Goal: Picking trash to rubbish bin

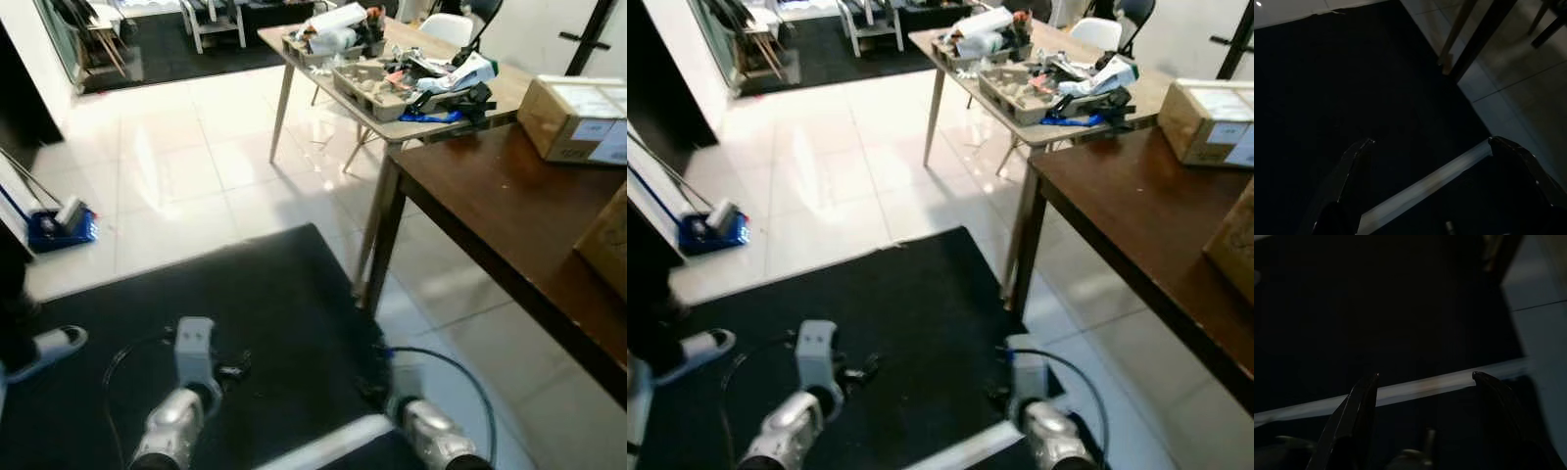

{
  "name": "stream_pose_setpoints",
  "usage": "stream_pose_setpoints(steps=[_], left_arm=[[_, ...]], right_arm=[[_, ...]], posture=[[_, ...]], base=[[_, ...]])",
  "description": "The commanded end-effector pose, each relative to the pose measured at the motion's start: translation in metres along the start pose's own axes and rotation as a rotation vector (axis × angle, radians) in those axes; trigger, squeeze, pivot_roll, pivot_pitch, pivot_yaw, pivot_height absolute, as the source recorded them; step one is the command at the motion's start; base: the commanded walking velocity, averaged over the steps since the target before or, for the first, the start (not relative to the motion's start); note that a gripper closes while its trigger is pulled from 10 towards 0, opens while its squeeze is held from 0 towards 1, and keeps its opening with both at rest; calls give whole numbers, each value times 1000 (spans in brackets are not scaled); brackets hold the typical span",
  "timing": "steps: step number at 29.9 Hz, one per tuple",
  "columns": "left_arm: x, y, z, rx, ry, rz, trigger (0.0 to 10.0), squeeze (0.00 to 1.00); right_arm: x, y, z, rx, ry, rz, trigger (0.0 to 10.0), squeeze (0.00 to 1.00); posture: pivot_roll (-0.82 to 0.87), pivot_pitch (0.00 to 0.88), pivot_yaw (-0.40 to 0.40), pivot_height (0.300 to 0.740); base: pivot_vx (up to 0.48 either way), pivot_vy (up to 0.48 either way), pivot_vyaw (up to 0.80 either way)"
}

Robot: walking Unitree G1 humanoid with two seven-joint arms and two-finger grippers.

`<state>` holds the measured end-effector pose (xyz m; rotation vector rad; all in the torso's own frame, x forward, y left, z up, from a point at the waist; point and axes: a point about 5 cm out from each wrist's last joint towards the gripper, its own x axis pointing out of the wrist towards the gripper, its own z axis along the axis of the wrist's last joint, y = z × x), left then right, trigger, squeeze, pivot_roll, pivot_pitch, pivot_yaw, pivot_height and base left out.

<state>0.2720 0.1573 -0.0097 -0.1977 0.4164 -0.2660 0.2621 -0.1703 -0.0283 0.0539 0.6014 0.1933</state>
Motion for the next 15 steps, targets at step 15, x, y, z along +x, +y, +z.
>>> stream_pose_setpoints(steps=[15], left_arm=[[-4,4,-4,-10,7,9,10000,0]], right_arm=[[3,12,-1,-6,-1,43,10000,0]], posture=[[-88,70,25,740]], base=[[273,0,0]])
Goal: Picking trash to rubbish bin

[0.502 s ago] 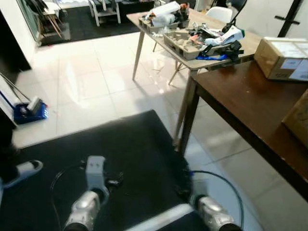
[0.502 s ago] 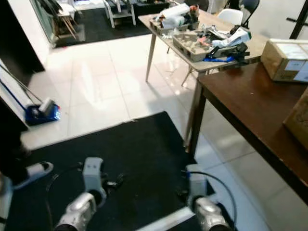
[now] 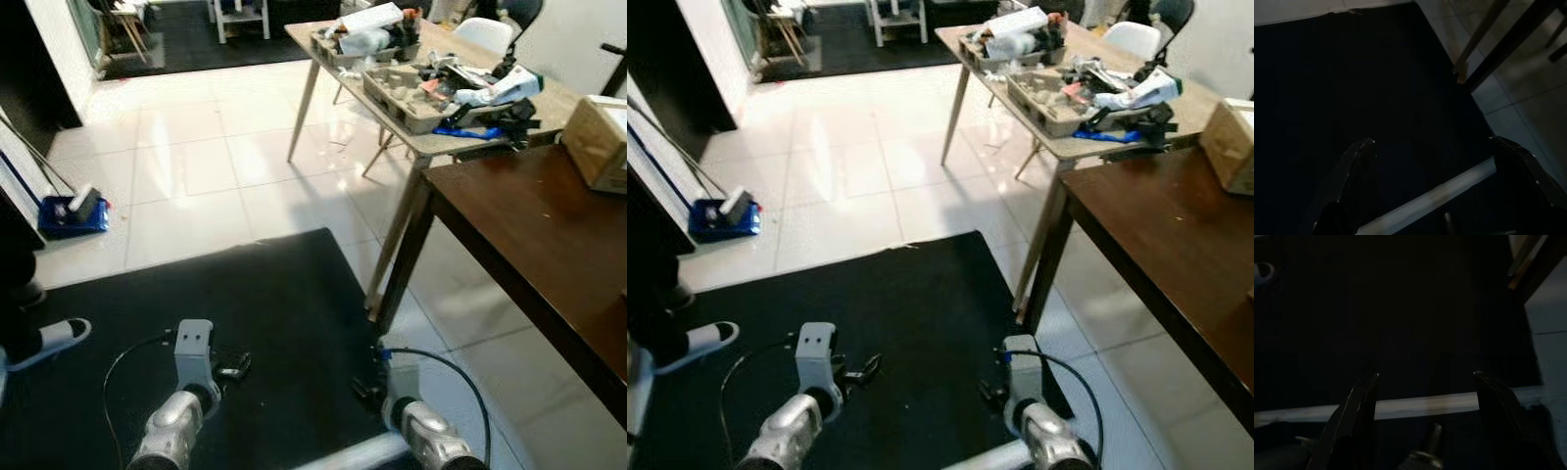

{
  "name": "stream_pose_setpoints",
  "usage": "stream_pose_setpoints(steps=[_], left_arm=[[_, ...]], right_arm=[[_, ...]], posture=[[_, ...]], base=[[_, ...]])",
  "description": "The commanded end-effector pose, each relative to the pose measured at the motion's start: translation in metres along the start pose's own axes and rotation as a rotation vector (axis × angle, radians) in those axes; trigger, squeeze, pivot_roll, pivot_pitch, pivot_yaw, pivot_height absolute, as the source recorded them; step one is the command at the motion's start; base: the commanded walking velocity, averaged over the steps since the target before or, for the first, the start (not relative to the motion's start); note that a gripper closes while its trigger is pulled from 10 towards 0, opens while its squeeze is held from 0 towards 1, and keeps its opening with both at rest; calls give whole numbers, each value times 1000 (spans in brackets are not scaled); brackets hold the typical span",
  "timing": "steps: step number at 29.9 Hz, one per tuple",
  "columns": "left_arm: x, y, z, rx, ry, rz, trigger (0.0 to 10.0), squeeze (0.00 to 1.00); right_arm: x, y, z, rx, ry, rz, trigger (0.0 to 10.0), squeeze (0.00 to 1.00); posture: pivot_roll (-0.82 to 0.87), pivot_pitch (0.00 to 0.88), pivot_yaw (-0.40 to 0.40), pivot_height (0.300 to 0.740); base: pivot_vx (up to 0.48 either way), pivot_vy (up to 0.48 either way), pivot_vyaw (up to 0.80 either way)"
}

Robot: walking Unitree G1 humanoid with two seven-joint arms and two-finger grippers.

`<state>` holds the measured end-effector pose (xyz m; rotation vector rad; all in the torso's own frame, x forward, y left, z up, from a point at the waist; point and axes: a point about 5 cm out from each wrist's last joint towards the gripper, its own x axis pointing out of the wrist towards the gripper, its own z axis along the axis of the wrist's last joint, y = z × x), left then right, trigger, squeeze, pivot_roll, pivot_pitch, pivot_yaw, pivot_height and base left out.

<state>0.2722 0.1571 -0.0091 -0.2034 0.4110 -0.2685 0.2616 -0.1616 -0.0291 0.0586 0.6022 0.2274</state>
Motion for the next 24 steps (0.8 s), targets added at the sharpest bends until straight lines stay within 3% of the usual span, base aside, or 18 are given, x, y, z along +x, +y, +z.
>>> stream_pose_setpoints(steps=[1,8,16,24], left_arm=[[-4,4,-5,-5,14,13,10000,0],[-4,4,-5,-9,9,16,10000,0],[-4,3,-5,-11,8,15,10000,0],[-4,2,-7,-12,14,15,10000,0]], right_arm=[[1,4,0,-10,-3,15,10000,0],[1,6,1,-39,-3,30,10000,0],[1,5,0,-47,2,35,10000,0],[0,4,0,-38,2,32,10000,0]], posture=[[-87,69,23,740],[-86,69,21,740],[-89,72,19,740],[-92,78,17,740]], base=[[274,0,0],[272,0,0],[266,0,725],[248,0,0]])
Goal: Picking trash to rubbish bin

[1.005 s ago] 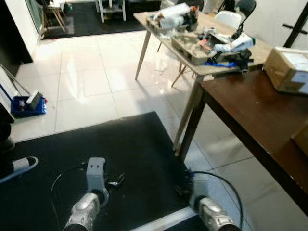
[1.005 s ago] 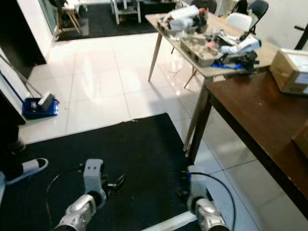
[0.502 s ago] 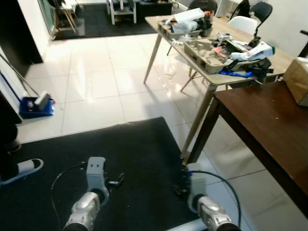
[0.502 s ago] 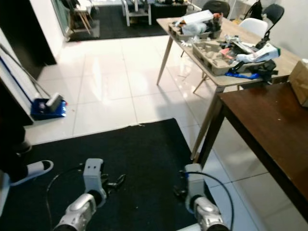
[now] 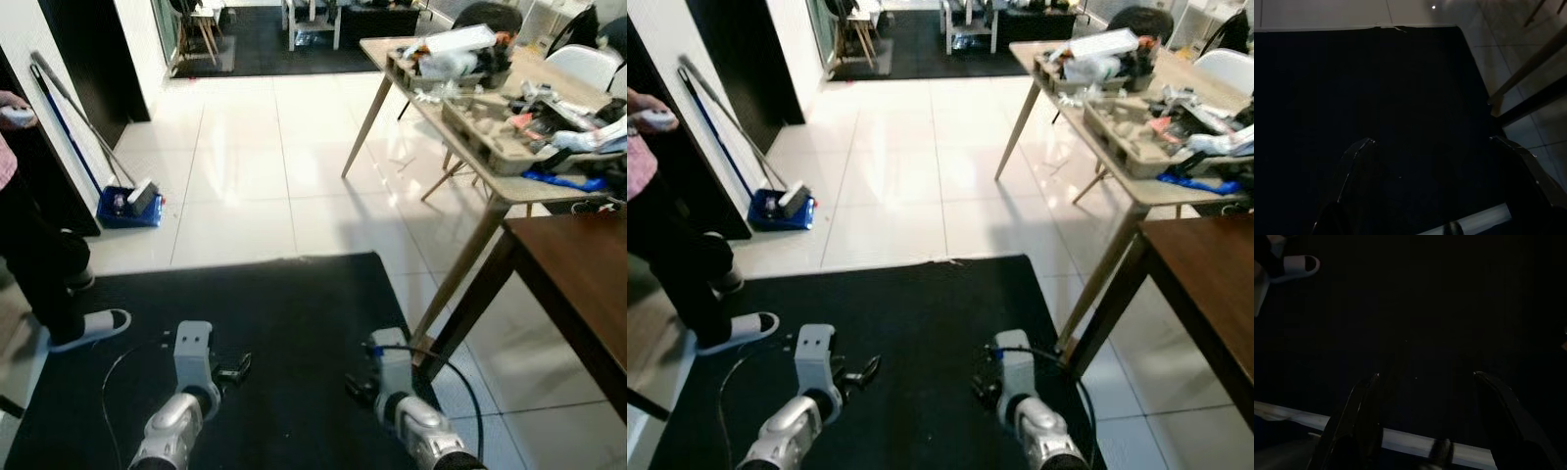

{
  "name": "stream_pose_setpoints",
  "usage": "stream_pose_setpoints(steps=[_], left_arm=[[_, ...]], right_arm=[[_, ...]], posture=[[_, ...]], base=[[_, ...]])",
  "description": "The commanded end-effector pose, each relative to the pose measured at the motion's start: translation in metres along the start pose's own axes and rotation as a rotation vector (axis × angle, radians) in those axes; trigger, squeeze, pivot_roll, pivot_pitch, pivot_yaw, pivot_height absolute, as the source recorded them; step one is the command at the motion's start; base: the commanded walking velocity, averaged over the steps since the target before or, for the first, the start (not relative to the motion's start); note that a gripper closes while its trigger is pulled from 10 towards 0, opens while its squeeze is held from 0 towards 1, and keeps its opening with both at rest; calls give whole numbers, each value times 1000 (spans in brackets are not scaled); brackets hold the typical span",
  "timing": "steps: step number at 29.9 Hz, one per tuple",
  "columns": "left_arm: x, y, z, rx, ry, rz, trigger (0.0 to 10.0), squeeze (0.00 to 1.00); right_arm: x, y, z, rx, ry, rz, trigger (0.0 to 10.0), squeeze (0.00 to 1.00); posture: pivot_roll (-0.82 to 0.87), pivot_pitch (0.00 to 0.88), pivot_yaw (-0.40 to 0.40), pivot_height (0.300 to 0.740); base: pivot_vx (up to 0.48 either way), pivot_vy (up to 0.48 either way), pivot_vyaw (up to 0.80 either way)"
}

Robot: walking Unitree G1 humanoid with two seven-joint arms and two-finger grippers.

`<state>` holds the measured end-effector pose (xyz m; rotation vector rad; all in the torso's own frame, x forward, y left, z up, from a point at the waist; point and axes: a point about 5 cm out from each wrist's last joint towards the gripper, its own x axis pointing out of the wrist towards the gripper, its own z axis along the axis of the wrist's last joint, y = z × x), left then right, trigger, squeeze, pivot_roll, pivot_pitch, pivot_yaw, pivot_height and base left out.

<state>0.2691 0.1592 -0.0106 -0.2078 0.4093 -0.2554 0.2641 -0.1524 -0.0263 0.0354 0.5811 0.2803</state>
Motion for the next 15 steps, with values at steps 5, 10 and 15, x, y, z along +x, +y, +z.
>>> stream_pose_setpoints(steps=[5,10,15], left_arm=[[-2,0,-5,-7,21,4,10000,0],[-1,-1,-5,-7,24,3,10000,0],[0,-1,-4,-3,26,-3,10000,0]], right_arm=[[-3,-5,-5,-5,21,-11,10000,0],[-2,-5,-3,-7,20,-10,10000,0],[-1,-4,-1,-8,13,-6,10000,0]], posture=[[-91,78,16,740],[-92,82,18,740],[-90,86,16,740]], base=[[247,0,0],[250,0,0],[248,0,0]])
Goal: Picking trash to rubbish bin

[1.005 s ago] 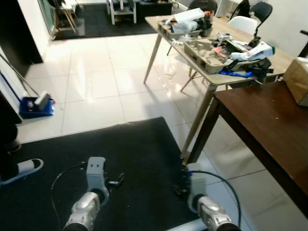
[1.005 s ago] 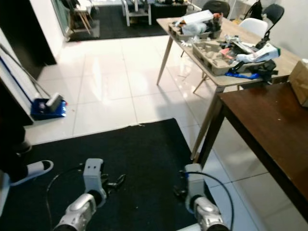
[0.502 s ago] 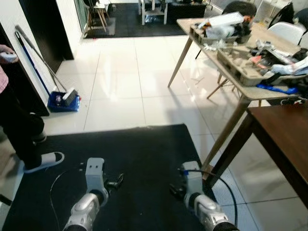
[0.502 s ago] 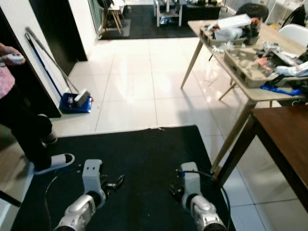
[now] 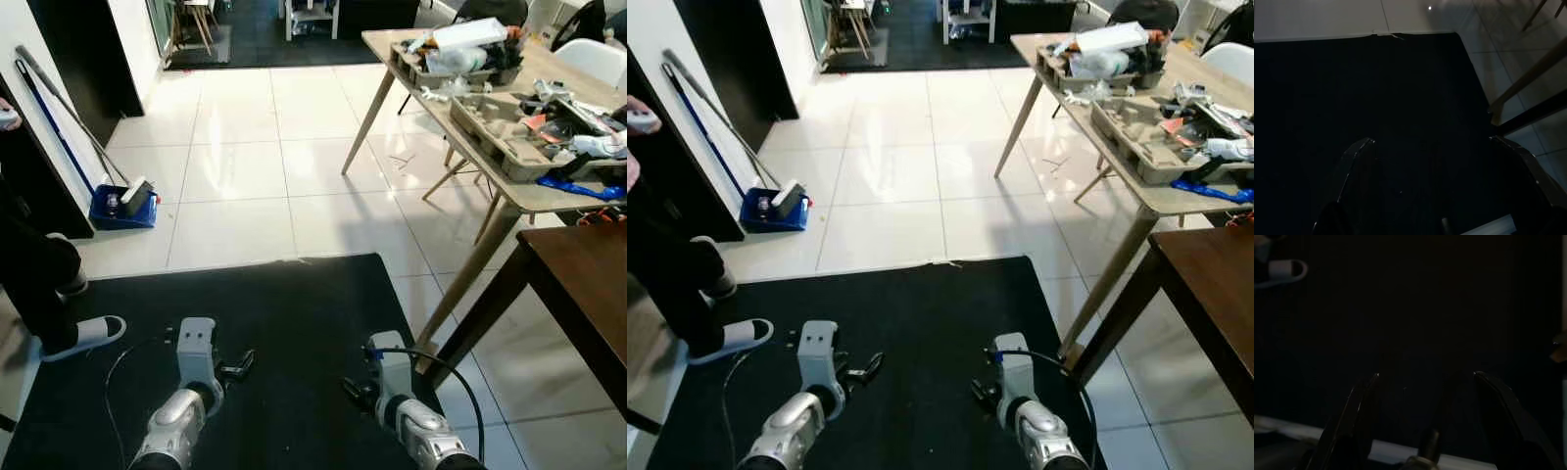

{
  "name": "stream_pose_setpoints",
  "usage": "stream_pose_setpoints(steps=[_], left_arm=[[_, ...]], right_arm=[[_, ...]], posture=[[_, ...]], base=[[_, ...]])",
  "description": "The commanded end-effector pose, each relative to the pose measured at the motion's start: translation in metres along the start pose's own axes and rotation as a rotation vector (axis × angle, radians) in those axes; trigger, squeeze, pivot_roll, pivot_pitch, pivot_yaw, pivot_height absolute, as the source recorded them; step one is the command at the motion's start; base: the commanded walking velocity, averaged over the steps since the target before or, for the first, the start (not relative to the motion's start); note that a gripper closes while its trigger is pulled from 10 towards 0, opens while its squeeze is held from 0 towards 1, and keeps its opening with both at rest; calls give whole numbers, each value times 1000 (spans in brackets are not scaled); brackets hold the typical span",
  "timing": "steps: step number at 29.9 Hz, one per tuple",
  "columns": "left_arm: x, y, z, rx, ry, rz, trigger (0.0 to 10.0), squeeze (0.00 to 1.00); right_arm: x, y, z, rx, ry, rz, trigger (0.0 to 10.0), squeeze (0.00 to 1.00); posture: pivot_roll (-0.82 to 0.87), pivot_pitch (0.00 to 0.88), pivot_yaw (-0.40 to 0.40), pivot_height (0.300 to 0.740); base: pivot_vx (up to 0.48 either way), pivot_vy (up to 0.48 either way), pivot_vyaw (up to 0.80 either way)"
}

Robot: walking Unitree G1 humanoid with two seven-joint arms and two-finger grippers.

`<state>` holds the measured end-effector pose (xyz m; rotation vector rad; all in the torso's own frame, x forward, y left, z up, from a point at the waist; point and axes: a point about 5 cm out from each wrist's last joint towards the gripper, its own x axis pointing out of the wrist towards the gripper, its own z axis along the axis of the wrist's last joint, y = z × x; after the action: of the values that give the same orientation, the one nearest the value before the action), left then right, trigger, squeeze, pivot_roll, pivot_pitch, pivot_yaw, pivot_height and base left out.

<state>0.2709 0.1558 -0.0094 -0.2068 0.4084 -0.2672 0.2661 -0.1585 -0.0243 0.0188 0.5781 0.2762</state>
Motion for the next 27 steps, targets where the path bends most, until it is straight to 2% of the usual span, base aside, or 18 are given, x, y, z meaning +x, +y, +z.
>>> stream_pose_setpoints(steps=[1,20,27], left_arm=[[-2,2,-5,-6,25,8,10000,0],[-1,1,-5,-11,29,3,10000,0],[-1,0,-5,-10,30,-2,10000,0]], right_arm=[[0,2,-3,7,14,3,10000,0],[0,1,-3,2,17,4,10000,0],[0,-2,-1,32,7,-16,10000,0]], posture=[[-90,88,15,740],[-102,92,15,740],[-109,88,17,740]], base=[[255,0,0],[258,0,0],[257,0,0]])
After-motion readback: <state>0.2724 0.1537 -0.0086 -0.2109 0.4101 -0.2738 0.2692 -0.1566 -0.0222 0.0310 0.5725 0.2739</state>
